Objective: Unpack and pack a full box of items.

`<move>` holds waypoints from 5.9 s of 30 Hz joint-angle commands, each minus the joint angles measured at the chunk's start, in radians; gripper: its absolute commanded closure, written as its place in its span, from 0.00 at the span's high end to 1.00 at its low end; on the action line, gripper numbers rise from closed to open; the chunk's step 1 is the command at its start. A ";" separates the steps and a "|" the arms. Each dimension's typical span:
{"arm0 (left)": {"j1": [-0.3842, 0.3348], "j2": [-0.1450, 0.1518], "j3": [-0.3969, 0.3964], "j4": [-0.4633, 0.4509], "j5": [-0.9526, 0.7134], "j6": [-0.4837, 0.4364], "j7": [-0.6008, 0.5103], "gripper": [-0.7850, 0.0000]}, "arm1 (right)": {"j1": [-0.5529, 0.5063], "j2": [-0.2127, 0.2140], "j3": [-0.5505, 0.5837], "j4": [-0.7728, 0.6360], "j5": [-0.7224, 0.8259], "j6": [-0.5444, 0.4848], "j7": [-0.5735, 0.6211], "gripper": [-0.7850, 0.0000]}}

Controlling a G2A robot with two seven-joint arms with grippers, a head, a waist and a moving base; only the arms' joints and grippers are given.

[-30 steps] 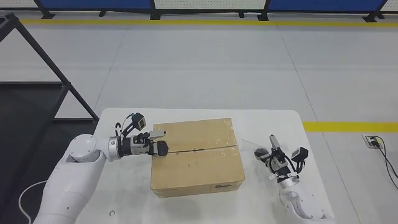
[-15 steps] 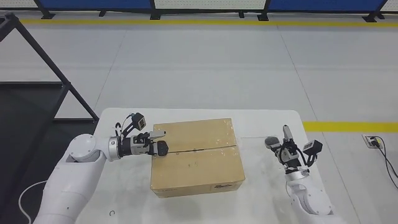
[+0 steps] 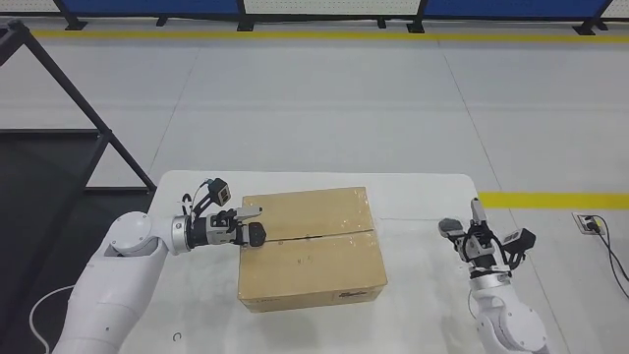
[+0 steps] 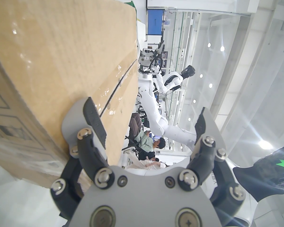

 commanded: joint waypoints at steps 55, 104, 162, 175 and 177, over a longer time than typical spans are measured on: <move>0.000 0.000 0.000 0.000 0.000 0.000 0.000 1.00 | 0.015 -0.069 -0.341 -0.626 -0.705 0.246 -0.119 1.00; 0.000 0.000 0.000 0.000 0.000 0.000 0.000 1.00 | 0.204 -0.154 -0.494 -0.432 -0.926 0.431 0.177 1.00; 0.108 0.048 -0.091 -0.204 -0.060 0.047 0.099 1.00 | -0.159 -0.080 -0.298 -0.753 -1.562 0.453 0.281 1.00; 0.088 0.050 -0.051 -0.182 -0.016 0.089 0.078 1.00 | -0.095 -0.093 -0.330 -0.733 -1.552 0.595 0.464 1.00; 0.083 0.049 -0.045 -0.177 -0.016 0.089 0.077 1.00 | -0.095 -0.093 -0.330 -0.733 -1.552 0.595 0.464 1.00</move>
